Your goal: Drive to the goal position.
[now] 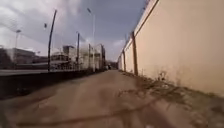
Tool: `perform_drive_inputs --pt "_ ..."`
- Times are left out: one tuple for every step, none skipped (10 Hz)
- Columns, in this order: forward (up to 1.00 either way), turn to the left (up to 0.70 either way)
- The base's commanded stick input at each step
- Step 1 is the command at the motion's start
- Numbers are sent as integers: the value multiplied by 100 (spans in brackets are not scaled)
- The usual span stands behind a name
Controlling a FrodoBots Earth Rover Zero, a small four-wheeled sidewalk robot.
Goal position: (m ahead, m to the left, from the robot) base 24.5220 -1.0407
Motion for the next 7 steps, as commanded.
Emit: perform_drive_inputs --pt "70 0" --pt "70 0" --pt "70 0" --pt "70 0" --pt "70 0" --pt "70 0" --pt "70 0"
